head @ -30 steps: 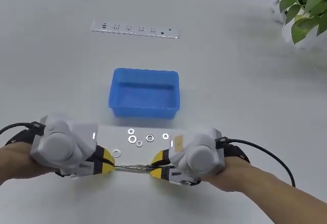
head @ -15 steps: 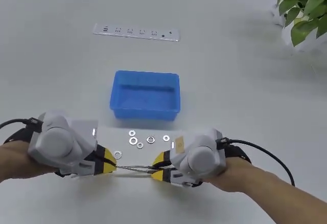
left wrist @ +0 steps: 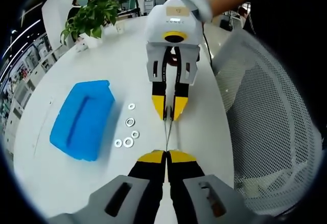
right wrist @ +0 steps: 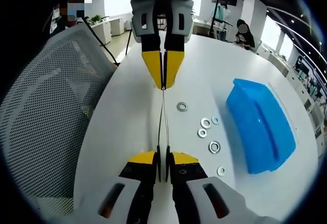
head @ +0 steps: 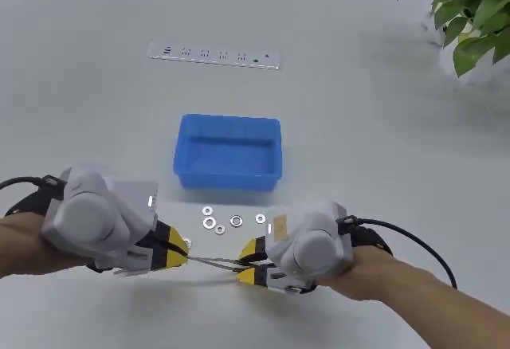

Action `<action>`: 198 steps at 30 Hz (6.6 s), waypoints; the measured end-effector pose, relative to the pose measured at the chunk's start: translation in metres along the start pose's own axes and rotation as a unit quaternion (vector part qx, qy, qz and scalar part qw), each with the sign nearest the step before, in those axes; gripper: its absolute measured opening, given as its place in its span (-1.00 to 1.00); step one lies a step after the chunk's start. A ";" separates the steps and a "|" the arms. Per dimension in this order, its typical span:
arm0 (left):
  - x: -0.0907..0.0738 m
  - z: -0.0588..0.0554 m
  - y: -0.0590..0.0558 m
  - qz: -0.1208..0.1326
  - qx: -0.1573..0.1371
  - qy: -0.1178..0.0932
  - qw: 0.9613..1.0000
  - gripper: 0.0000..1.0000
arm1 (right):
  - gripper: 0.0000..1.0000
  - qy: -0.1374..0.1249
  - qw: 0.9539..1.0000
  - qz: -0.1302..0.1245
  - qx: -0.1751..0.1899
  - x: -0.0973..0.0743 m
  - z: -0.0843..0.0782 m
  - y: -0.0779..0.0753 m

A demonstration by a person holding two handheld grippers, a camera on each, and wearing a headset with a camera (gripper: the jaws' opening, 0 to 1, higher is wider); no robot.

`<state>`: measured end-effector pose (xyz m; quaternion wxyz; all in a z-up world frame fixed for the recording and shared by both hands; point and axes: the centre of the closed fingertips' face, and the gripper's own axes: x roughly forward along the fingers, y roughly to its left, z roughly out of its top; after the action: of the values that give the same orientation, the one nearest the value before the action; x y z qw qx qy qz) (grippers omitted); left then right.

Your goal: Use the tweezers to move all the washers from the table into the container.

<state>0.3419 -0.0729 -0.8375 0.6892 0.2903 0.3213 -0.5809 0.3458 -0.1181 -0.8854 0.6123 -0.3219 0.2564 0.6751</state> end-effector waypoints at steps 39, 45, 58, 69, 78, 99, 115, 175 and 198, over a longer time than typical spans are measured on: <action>-0.021 0.052 0.001 -0.004 0.033 -0.032 0.999 -0.91 | -0.82 -0.033 0.999 -0.021 0.024 -0.007 0.015 -0.002; -0.021 0.061 0.001 -0.007 0.039 -0.037 0.999 -0.91 | -0.82 -0.042 0.998 -0.022 0.033 -0.007 0.018 -0.002; -0.016 0.079 -0.002 -0.018 0.053 -0.049 0.997 -0.90 | -0.83 -0.048 0.998 -0.021 0.042 -0.009 0.018 -0.001; -0.008 0.082 -0.002 -0.021 0.074 -0.049 0.996 -0.88 | -0.83 -0.051 0.997 -0.026 0.051 -0.012 0.016 -0.001; 0.001 0.073 -0.004 -0.028 0.068 -0.046 0.996 -0.79 | -0.83 -0.053 0.997 -0.027 0.051 -0.012 0.015 -0.001; 0.007 0.075 -0.008 -0.043 0.049 -0.071 0.995 -0.88 | -0.77 -0.058 0.997 -0.021 0.038 -0.013 0.015 0.001; 0.008 0.077 -0.007 -0.044 0.044 -0.071 0.996 -0.88 | -0.77 -0.042 0.999 -0.018 0.017 -0.007 0.013 0.002; -0.033 0.042 0.019 0.005 0.029 -0.037 0.999 -0.89 | -0.76 -0.069 0.998 -0.006 -0.004 0.023 0.059 -0.026; -0.042 0.024 0.024 0.012 0.016 -0.027 0.999 -0.89 | -0.76 -0.071 0.997 0.007 -0.013 0.039 0.066 -0.028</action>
<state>0.3635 -0.0617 -0.7895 0.6997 0.2899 0.2897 -0.5851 0.3639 -0.0401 -0.8694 0.6200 -0.2795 0.2063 0.7035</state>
